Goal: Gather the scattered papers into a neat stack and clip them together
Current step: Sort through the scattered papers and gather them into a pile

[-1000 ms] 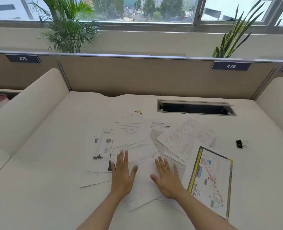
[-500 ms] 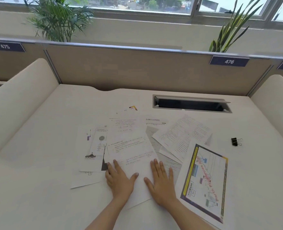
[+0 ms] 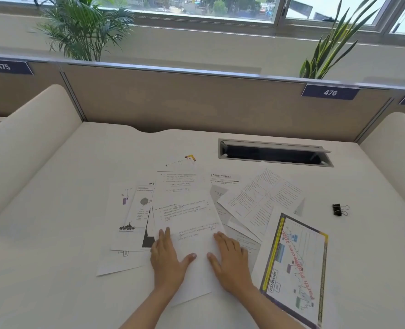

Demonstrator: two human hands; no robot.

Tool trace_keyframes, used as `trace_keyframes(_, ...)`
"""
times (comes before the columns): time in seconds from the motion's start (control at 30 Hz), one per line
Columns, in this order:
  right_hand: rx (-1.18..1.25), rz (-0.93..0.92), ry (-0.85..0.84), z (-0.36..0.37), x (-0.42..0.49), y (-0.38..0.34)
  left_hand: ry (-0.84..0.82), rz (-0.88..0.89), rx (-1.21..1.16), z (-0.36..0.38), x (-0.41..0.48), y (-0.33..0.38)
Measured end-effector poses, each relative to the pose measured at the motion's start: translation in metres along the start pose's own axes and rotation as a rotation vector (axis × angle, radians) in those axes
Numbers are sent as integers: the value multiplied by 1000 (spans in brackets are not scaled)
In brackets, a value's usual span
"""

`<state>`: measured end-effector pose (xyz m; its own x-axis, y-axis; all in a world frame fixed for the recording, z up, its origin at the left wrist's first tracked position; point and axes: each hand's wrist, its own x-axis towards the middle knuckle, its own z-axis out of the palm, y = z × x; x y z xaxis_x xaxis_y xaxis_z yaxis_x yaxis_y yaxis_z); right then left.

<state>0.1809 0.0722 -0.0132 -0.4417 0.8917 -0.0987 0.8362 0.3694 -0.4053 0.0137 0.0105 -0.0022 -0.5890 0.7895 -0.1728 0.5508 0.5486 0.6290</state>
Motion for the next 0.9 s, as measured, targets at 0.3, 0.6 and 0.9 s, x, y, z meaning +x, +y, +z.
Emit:
trace_keyframes(0.3,8,186,61,-58,78,54,56,-1,120,-6,-12,-12)
trace_keyframes(0.6,-152,251,-53,-56,93,64,8,-73,126,-5,-15,-14)
trace_keyframes(0.9,-135,218,-82,-58,89,48,61,-114,-94,-21,2,-4)
